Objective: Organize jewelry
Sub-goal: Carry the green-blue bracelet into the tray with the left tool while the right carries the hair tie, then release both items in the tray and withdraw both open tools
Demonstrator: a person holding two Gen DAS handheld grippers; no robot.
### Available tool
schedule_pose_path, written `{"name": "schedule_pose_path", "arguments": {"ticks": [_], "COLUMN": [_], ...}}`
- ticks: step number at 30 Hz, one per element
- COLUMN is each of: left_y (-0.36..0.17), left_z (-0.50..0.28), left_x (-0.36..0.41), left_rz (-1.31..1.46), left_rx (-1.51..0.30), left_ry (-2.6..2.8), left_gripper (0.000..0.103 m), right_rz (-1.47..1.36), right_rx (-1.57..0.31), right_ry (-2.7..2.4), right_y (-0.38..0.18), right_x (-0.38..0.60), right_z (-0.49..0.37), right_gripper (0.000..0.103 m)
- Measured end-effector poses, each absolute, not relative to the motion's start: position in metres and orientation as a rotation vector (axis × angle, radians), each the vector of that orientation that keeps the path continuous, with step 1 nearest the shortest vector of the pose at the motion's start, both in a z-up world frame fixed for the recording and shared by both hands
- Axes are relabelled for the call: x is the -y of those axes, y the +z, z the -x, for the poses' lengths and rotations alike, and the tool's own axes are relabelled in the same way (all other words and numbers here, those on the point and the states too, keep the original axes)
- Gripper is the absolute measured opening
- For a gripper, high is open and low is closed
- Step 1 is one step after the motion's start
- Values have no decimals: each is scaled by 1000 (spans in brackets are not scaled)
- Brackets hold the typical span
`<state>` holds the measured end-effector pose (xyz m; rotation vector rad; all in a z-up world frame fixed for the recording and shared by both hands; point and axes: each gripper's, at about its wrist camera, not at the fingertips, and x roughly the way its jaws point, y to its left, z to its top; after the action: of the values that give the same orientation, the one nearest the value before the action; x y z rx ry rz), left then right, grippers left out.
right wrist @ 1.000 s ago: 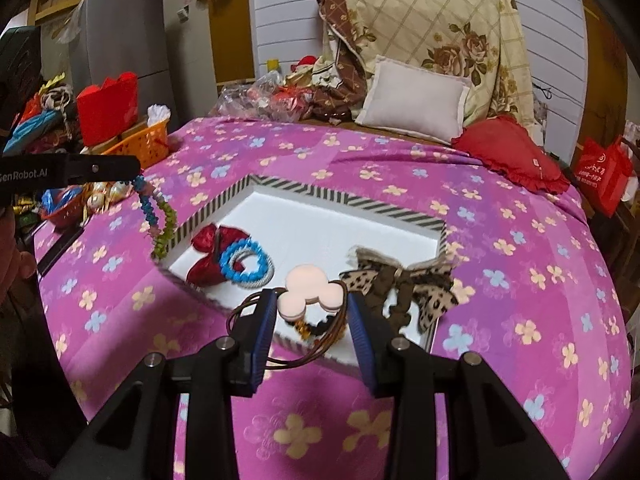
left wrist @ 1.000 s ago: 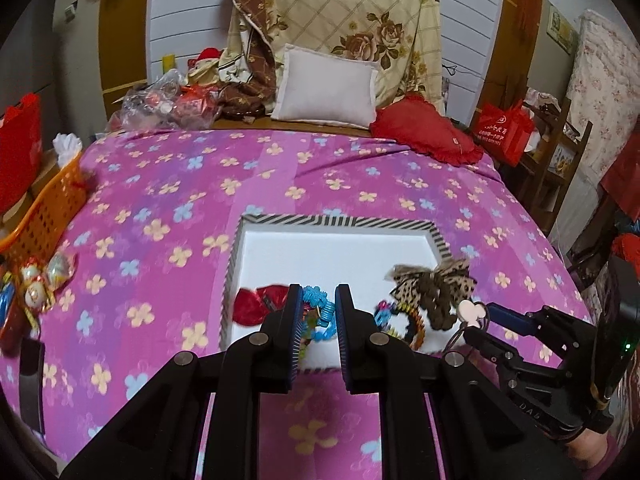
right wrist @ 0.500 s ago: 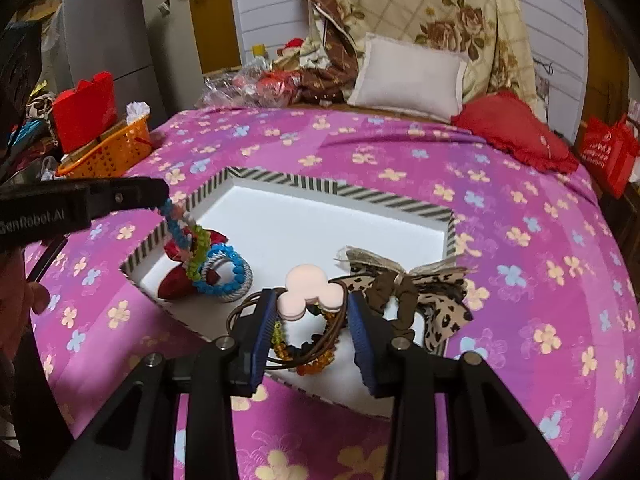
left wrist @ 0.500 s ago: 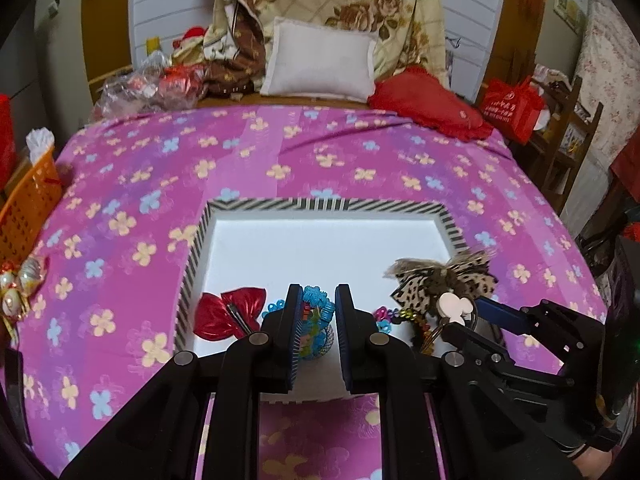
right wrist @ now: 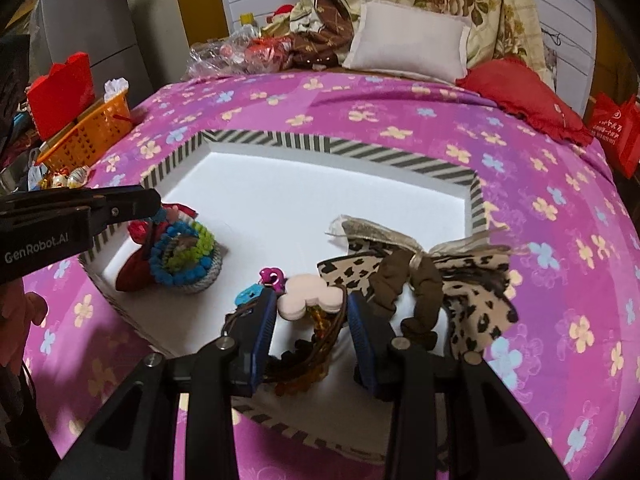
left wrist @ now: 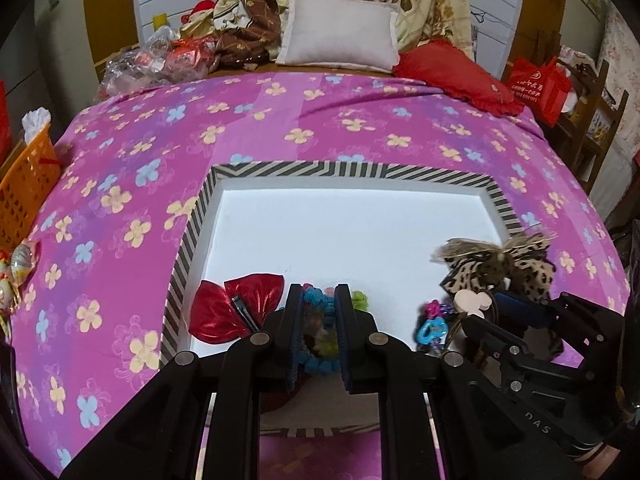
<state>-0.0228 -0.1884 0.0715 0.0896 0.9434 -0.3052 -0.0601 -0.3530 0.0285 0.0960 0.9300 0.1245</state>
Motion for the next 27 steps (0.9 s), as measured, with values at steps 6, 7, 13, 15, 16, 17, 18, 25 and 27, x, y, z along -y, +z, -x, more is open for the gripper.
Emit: {"name": "schedule_pose_path", "arguments": {"ticks": [6,7,13,15,16,17,18,25,27], "left_y": [57,54,44,43,43,43,44,53,58], "left_z": [16,16,14,14,14,14,14,19,21], "left_x": [190,190,190,189,188,188,187,179,178], "left_rz": [-105,-109,-116,-115,-110,-105,-102,-72,-75], "left_rx": [-968,-971,-985,-981,-979,-978,-975,-938,-924], "left_ry": [-286,-281,-261,-258,-260,-261,-261,-259,-254], "left_gripper": [0,0,0,0,0,0,0,15,17], "right_rz": [-105,-107,-105,-110,-113,-117,-123,-150,-157], "right_rx": [-944,-944,-952,-949,-950,-952,-954,-925,-915], "right_ry": [118,118,110,108,108,109,110,114,115], "right_y": [18,16,9,9,9,9,10,24,29], "right_x": [356,357,355,355,356,356,356,355,355], "right_z": [52,51,52,52,52,52,52,61,65], "right_gripper": [38,38,38,38,39,41,45,63,64]}}
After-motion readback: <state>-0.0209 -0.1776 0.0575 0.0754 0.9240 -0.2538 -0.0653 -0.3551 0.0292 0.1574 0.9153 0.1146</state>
